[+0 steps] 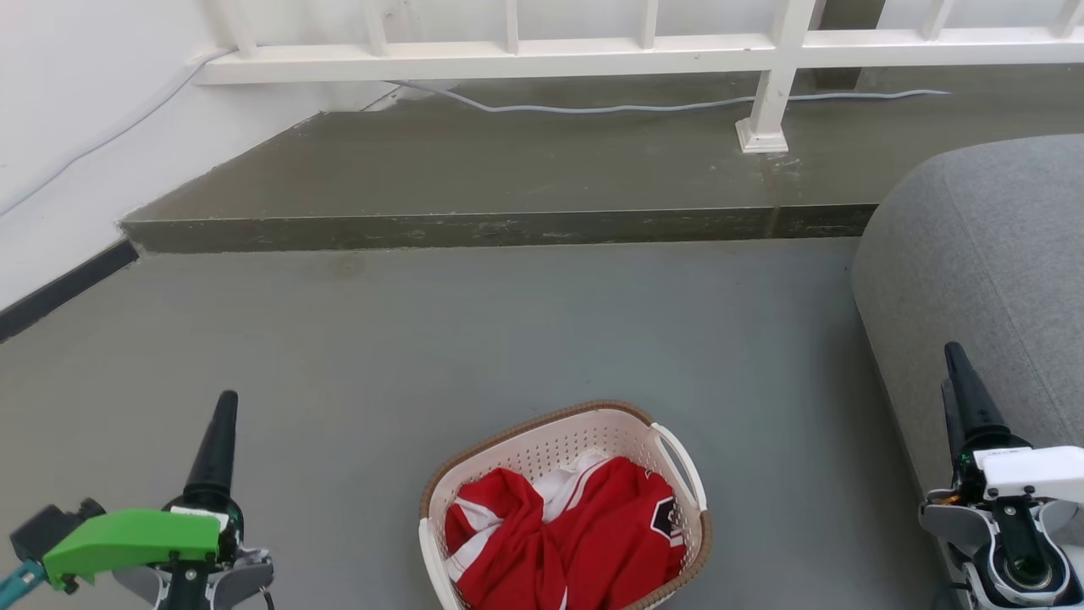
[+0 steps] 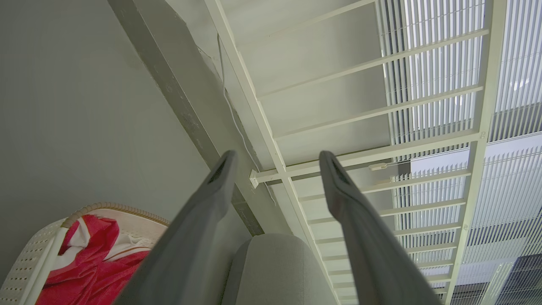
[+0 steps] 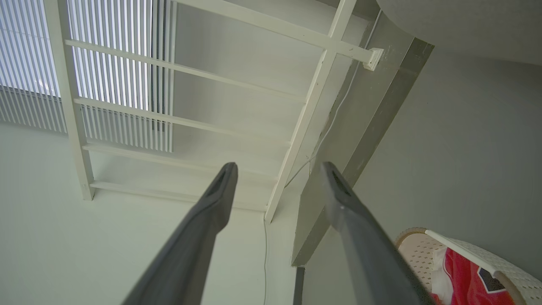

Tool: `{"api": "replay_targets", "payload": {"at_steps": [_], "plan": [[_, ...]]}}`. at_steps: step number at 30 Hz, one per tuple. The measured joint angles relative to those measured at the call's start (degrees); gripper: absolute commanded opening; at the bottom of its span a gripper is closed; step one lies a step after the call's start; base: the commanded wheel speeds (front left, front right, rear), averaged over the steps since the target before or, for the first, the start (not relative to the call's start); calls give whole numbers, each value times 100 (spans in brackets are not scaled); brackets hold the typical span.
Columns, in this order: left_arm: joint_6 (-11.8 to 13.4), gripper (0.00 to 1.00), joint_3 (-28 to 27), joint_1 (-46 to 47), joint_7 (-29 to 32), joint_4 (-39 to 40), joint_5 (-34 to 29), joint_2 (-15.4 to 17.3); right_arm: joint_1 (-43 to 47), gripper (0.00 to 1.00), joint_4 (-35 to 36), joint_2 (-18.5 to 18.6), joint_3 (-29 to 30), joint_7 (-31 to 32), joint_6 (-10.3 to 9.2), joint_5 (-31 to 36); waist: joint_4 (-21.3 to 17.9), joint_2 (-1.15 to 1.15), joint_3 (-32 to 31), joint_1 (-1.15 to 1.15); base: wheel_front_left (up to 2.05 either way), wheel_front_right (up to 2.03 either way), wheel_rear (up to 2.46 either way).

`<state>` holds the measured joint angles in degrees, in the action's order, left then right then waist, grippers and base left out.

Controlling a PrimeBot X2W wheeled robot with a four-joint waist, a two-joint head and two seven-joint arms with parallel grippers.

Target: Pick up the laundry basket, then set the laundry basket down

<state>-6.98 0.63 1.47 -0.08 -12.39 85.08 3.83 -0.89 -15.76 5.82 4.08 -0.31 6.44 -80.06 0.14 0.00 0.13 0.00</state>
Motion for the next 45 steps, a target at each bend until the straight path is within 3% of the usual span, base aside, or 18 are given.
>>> {"api": "replay_targets", "payload": {"at_steps": [17, 34, 45], "plan": [[7, 100, 391, 118, -335, 231, -1651, 327, -101, 100, 343, 335, -434, -321, -302, 1818, -1, 0, 44, 0, 0, 0, 0], [442, 100, 975, 202, -664, 361, -3693, 616, -100, 100, 445, 530, -938, -627, -652, 3635, -13, 0, 88, 0, 0, 0, 0], [708, 100, 1284, 202, -865, 374, -4578, 611, -89, 100, 414, 549, -1154, -832, -815, 4566, -14, 0, 109, 0, 0, 0, 0]]}}
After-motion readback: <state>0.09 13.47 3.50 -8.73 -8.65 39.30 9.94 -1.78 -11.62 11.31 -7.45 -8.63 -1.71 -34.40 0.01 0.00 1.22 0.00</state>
